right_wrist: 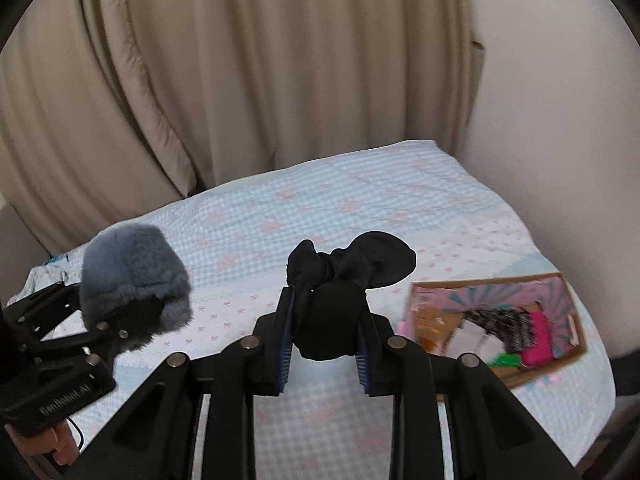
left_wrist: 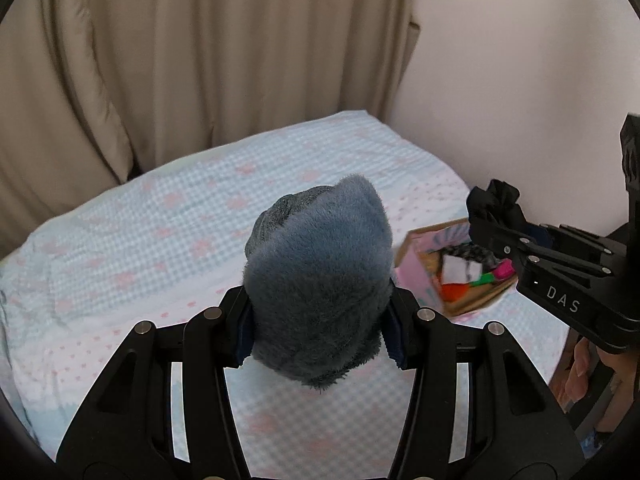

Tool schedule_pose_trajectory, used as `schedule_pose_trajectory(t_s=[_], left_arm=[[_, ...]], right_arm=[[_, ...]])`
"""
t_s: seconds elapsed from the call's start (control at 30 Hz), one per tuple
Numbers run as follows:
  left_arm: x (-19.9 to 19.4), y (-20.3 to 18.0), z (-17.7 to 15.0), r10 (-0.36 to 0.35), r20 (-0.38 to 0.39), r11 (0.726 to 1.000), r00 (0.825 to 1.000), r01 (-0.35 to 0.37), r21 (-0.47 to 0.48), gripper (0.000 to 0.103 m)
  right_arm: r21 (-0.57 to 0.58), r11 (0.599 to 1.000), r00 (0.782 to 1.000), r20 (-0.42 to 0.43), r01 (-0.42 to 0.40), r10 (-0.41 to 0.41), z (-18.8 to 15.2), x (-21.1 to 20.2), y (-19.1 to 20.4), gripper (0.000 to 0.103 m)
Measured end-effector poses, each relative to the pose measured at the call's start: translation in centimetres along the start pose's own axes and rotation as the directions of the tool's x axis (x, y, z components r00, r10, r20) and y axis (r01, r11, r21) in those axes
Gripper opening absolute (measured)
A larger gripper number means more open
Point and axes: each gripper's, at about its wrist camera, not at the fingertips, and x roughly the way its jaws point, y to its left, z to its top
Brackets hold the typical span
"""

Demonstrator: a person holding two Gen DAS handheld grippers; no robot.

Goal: Organize soft objects
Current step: 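Carry the grey hat and black glove over the box with both tools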

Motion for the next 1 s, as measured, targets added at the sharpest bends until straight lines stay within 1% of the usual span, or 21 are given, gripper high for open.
schedule_pose_trajectory(t_s=[0.13, 0.23, 0.37, 0.57, 0.67, 0.77, 0.87, 1.0], left_arm=[[-1.4, -3.3, 0.8, -0.003, 0.005, 1.0, 1.0, 0.003, 0.007, 0.048], [-2.0, -6.4, 1.4, -0.001, 0.006, 1.0, 1.0, 0.001, 0.012, 0.048], [-1.5, -10.3, 1.9, -0.004, -0.006, 1.0, 1.0, 0.004, 0.01, 0.048], [2.1, -16.5, 2.3, -0.025, -0.053, 1.0, 0.998, 0.025, 0.01, 0.048], [4.3, -19.3, 2.4, -0.038, -0.081, 0.999, 0.996, 0.038, 0.001, 0.048], [6.7, -21.7, 2.5, -0.036, -0.113, 0.999, 0.993, 0.034, -0.023, 0.048], [8.9, -23.2, 2.6, -0.027, -0.133, 0.999, 0.991, 0.022, -0.04, 0.048], [12.9, -24.8, 2.8, -0.002, -0.172, 0.999, 0.985, -0.006, -0.05, 0.048]], right_arm=[[0.033, 0.999, 1.0, 0.003, 0.03, -0.03, 0.0, -2.7, -3.3, 0.024], [0.06, 0.997, 0.999, 0.004, 0.049, -0.049, 0.2, -4.8, -6.6, 0.024], [0.067, 0.996, 0.998, -0.01, 0.061, -0.061, 0.5, -6.5, -10.4, 0.024], [0.068, 0.995, 0.997, -0.03, 0.073, -0.071, 0.6, -7.5, -16.8, 0.024], [0.068, 0.995, 0.996, -0.046, 0.075, -0.072, 0.6, -7.0, -19.9, 0.024], [0.075, 0.994, 0.995, -0.072, 0.073, -0.068, 0.5, -6.0, -22.9, 0.024], [0.076, 0.995, 0.993, -0.102, 0.065, -0.057, 0.6, -4.3, -25.8, 0.024], [0.077, 0.996, 0.989, -0.141, 0.05, -0.038, 0.6, -2.0, -29.0, 0.024]])
